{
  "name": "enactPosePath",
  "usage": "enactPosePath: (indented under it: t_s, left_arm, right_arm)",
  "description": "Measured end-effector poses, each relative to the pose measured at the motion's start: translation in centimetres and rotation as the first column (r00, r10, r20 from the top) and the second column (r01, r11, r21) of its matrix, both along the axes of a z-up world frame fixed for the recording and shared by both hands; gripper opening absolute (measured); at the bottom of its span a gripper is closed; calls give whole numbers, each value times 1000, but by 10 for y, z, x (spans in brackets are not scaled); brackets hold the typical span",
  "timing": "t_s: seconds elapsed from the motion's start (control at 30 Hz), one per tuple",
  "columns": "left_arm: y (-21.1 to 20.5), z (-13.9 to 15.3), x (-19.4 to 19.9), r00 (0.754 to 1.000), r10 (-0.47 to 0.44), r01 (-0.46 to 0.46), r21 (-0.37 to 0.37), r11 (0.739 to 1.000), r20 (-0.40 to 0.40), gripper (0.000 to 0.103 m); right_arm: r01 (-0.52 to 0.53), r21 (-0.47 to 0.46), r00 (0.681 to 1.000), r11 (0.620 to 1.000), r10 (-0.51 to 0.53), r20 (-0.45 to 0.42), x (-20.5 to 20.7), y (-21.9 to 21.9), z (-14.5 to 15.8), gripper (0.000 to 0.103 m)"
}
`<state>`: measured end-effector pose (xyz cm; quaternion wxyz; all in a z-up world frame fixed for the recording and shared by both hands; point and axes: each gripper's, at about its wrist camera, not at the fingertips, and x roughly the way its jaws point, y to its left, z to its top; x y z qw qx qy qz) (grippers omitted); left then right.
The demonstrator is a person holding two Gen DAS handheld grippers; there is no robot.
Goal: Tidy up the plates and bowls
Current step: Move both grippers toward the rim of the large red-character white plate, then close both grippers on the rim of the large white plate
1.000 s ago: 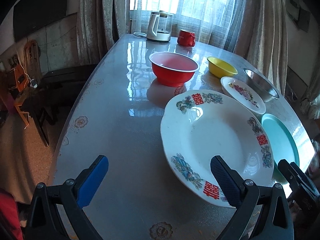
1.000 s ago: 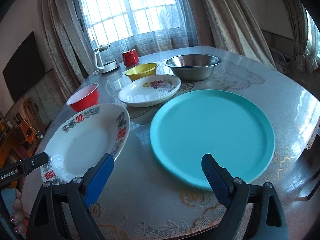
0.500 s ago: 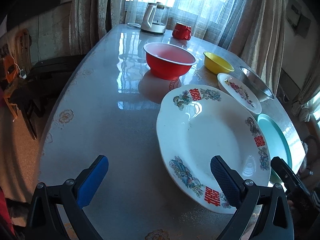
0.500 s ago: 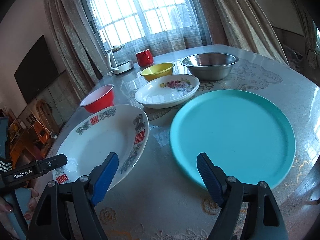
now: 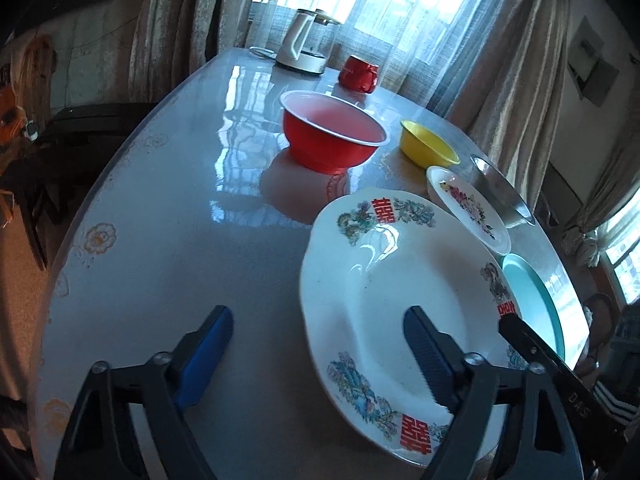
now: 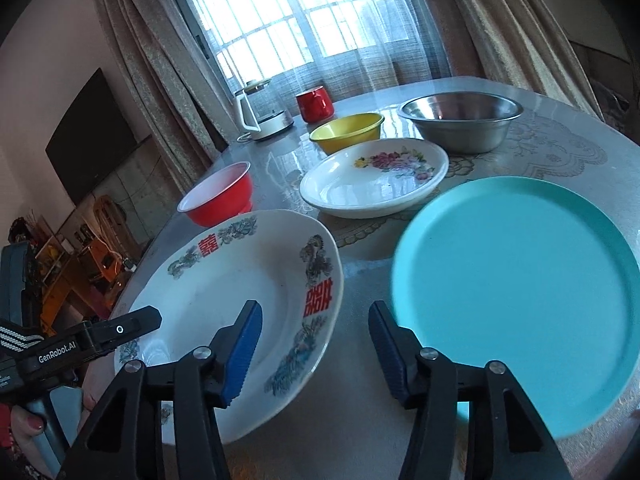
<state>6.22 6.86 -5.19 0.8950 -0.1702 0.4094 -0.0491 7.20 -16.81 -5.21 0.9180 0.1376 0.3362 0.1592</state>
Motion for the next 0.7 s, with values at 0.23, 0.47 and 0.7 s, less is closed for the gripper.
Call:
enactPosePath:
  t_s: [0.23,0.47,0.7]
  left_arm:
    - [-5,-3,4,999,-38,38,14,999,35,61]
    - [-14,-7,7,994,-93,87,85,993,59,36]
    - [-17,-7,10,993,-100,90,126,988,69,36]
  right_arm:
    - [-48,25,998,999,49,-27,18,11,-6,46]
    - [-53,8,998,999,53,-22,26,16,-9,41]
    - [-30,-23,999,999,30,-27,27,17,-9,32]
